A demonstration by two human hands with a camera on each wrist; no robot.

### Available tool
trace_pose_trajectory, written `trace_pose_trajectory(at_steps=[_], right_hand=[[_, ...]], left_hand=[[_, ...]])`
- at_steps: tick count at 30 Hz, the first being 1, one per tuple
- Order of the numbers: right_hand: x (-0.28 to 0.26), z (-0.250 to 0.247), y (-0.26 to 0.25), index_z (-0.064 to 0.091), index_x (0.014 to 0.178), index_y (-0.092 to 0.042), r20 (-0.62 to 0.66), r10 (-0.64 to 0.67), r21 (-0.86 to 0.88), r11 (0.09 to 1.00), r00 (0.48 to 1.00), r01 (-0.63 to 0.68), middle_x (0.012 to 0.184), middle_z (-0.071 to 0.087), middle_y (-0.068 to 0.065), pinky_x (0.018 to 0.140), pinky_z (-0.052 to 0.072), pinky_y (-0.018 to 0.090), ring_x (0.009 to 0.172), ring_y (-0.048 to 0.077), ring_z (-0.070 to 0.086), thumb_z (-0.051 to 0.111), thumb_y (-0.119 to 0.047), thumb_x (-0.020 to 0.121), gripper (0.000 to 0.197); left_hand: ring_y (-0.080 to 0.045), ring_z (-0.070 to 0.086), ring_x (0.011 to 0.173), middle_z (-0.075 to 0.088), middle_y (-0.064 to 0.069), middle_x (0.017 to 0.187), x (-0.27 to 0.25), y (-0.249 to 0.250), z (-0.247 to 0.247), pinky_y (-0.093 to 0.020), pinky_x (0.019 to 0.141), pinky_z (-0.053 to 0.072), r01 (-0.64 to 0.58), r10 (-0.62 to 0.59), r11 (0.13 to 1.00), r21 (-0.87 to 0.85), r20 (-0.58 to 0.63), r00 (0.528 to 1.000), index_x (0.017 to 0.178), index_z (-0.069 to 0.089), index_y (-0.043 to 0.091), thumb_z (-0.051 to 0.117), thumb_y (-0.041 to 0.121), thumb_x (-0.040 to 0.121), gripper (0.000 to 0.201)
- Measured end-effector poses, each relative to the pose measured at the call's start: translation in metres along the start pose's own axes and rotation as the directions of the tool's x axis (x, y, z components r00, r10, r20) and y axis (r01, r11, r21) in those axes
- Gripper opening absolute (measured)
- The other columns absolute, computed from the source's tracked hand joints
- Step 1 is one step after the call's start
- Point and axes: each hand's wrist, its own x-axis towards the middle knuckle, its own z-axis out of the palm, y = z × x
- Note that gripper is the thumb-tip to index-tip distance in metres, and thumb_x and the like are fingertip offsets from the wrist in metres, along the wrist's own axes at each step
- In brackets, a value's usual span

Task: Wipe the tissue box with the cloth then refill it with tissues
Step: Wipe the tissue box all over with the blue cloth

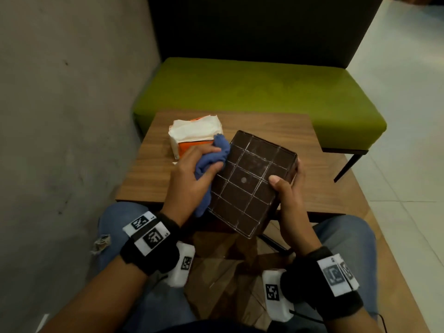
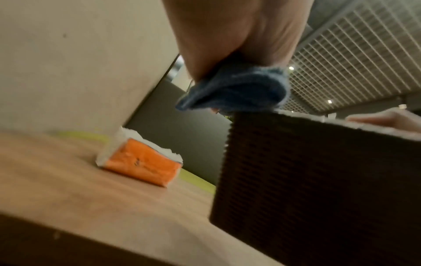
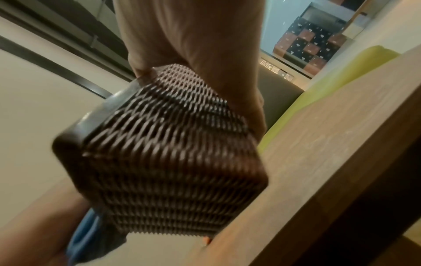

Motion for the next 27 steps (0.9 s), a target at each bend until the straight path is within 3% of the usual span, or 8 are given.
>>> trace_pose_trajectory(at_steps=[2,5,10,14,19,22,24,27], right_hand=[[0.002,-0.003,-0.003,0.021,0.144,-0.044,-0.032,-0.001,0.030,1.000,0.999,0.002,0.132,0.052,-0.002,0.079,0.058,0.044,0.104,0.019,0.066,0.062,-0.052,0.065,0.089],[0.006,-0.009,-0.004,0.021,0.144,-0.040,-0.076,-0.049,0.036,0.998,0.996,0.052,0.128,0.052,-0.003,0.073,0.057,0.031,0.103,0.015,0.065,0.064,-0.047,0.068,0.088],[-0.001,0.007,0.002,0.021,0.142,-0.036,-0.035,-0.098,-0.004,0.995,0.995,0.098,0.125,0.051,-0.004,0.082,0.057,0.032,0.106,0.013,0.064,0.065,-0.048,0.065,0.090],[0.003,0.006,0.001,0.023,0.143,-0.032,-0.020,-0.113,0.007,0.994,0.993,0.113,0.119,0.055,-0.003,0.075,0.057,0.028,0.098,0.010,0.067,0.065,-0.042,0.069,0.086],[-0.004,0.008,0.005,0.021,0.141,-0.042,0.017,-0.080,-0.036,0.996,0.997,0.081,0.130,0.051,0.002,0.088,0.057,0.044,0.111,0.020,0.062,0.066,-0.050,0.066,0.088],[0.002,0.002,0.000,0.029,0.138,-0.040,-0.033,-0.067,0.045,0.997,0.997,0.069,0.131,0.053,0.008,0.089,0.054,0.056,0.112,0.028,0.062,0.063,-0.047,0.069,0.077],[0.003,-0.004,0.000,0.033,0.132,-0.041,-0.005,-0.090,0.033,0.995,0.996,0.090,0.126,0.057,0.003,0.085,0.057,0.049,0.108,0.020,0.065,0.063,-0.041,0.073,0.067],[-0.001,-0.002,0.004,0.032,0.123,-0.053,0.071,-0.042,0.008,0.999,0.997,0.041,0.123,0.056,-0.002,0.072,0.059,0.032,0.100,0.014,0.068,0.064,-0.046,0.068,0.065]], left_hand=[[-0.008,0.053,0.117,0.060,-0.004,0.121,-0.017,0.006,0.002,-0.025,0.102,0.042,-0.112,0.105,0.992,0.064,0.110,0.988,0.111,0.061,0.009,0.061,0.011,0.086,0.026],[-0.009,0.049,0.122,0.054,-0.003,0.131,-0.043,0.004,-0.002,-0.021,0.105,0.038,-0.342,0.254,0.931,0.128,0.445,0.859,0.117,0.056,0.017,0.055,0.014,0.086,0.032],[-0.012,0.055,0.115,0.063,-0.006,0.117,-0.001,0.001,-0.002,-0.035,0.099,0.044,-0.060,0.055,0.992,0.107,0.050,0.997,0.105,0.066,0.008,0.065,0.004,0.083,0.022],[-0.016,0.052,0.120,0.059,-0.007,0.128,-0.020,0.024,0.014,-0.027,0.103,0.040,-0.356,0.281,0.925,0.131,0.393,0.876,0.111,0.064,0.012,0.061,0.009,0.082,0.030],[-0.010,0.057,0.108,0.064,-0.005,0.112,0.013,0.017,0.010,-0.032,0.095,0.046,-0.039,0.041,0.995,0.087,-0.020,0.999,0.104,0.065,0.008,0.063,0.005,0.082,0.022],[-0.012,0.052,0.119,0.059,-0.006,0.125,-0.023,0.033,0.017,-0.023,0.103,0.040,-0.306,0.249,0.942,0.141,0.320,0.914,0.110,0.063,0.013,0.059,0.008,0.081,0.030],[-0.010,0.050,0.120,0.058,-0.004,0.128,-0.029,0.029,0.012,-0.022,0.103,0.039,-0.375,0.287,0.920,0.117,0.450,0.846,0.112,0.061,0.017,0.060,0.009,0.082,0.032],[-0.008,0.055,0.110,0.064,-0.005,0.113,0.012,0.018,0.005,-0.028,0.096,0.045,-0.134,0.119,0.986,0.099,0.142,0.983,0.103,0.065,0.012,0.064,0.004,0.081,0.023]])
